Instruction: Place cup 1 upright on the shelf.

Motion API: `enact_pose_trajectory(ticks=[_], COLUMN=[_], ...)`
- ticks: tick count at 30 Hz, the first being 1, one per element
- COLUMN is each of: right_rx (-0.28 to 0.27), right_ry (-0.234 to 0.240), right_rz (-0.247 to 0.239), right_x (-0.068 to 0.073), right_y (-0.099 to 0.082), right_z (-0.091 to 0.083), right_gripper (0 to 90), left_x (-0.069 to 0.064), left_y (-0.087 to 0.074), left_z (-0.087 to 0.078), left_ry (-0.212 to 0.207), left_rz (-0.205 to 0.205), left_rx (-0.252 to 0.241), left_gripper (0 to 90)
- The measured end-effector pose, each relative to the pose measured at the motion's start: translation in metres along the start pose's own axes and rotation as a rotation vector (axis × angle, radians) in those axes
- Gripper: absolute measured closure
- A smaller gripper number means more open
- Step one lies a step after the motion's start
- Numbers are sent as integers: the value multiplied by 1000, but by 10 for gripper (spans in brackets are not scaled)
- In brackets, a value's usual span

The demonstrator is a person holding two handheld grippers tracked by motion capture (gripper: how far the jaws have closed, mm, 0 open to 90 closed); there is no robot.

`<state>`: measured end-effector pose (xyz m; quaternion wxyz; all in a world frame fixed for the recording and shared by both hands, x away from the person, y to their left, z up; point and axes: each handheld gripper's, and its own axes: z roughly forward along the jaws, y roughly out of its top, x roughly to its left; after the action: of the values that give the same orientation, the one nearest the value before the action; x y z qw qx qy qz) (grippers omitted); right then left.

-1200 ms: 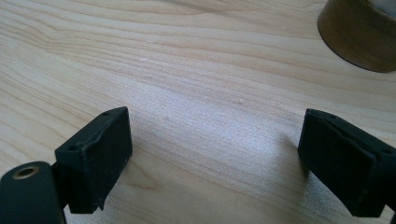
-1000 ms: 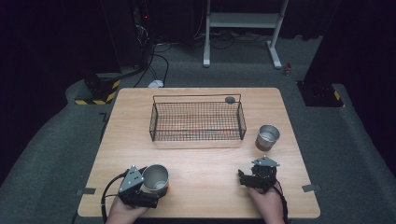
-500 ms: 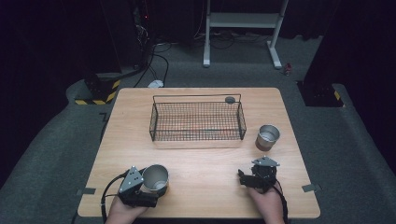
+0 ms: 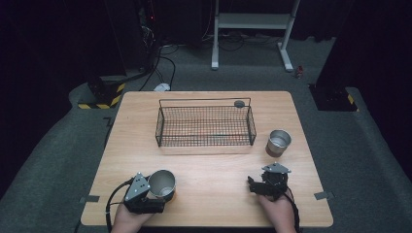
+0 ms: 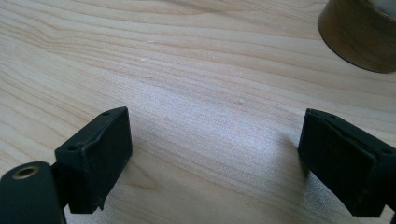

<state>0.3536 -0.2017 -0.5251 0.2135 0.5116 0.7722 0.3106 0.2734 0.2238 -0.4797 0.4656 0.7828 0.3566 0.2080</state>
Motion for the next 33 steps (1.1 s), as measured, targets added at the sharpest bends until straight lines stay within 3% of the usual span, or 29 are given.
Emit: enact_pose_trajectory(ticks=[10, 33], right_rx=[0, 0], right_ry=[0, -1], right_rz=[0, 4], right_x=[0, 0], right_y=[0, 0], right_z=[0, 0], right_gripper=[98, 99], left_x=[5, 9], left_y=[2, 9], left_z=[-3, 2], left_ry=[4, 5], left_rz=[-25, -45], left_rx=[-45, -88], left_gripper=[138, 138])
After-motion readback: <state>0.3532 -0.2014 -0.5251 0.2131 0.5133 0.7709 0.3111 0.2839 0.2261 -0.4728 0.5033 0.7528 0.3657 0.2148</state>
